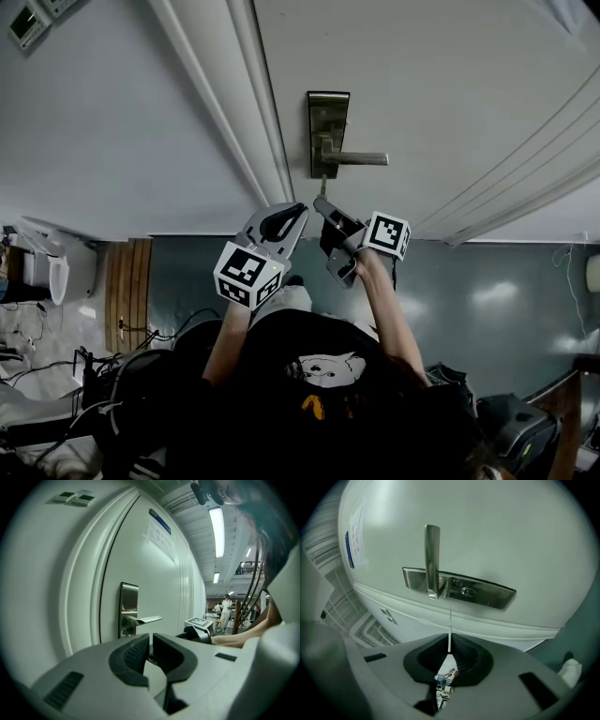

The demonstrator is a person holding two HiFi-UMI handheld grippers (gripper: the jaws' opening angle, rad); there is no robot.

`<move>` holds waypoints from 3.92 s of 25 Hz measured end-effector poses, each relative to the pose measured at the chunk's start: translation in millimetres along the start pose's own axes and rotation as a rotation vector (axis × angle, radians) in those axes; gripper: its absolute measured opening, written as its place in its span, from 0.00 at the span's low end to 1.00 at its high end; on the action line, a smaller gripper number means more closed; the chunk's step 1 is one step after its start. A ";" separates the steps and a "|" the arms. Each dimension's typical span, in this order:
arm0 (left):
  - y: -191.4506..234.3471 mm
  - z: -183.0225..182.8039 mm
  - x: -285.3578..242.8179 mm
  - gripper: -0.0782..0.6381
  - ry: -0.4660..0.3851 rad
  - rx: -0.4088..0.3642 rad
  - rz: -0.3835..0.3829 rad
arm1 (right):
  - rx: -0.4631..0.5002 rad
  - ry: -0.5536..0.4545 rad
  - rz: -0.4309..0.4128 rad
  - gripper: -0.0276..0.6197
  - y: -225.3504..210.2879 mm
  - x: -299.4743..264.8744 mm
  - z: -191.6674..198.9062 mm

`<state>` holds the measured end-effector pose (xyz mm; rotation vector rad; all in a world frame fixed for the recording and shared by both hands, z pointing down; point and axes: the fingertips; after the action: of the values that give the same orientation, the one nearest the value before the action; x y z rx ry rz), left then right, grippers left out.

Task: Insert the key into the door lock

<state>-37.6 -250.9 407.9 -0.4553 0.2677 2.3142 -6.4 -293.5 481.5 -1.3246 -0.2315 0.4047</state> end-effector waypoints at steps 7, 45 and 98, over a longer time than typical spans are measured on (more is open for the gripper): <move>5.0 3.7 -7.9 0.15 -0.009 -0.009 0.026 | -0.030 -0.001 -0.022 0.08 -17.7 -9.4 -21.2; 0.8 35.2 -7.4 0.15 -0.014 -0.018 0.012 | -0.107 0.015 -0.142 0.08 -33.7 -20.8 -52.9; -9.5 16.7 0.9 0.15 0.005 0.043 0.008 | 0.029 -0.039 -0.069 0.14 2.4 16.8 -32.8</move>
<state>-35.5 -238.3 422.3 -0.4389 0.3210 2.3110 21.3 -315.3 470.3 -1.2772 -0.3020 0.3752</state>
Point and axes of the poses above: the fingertips, and each gripper's own axes: x backward along the fingers, y to its left, z out of its underside, and after that the axes turned 13 degrees about y, right-handed
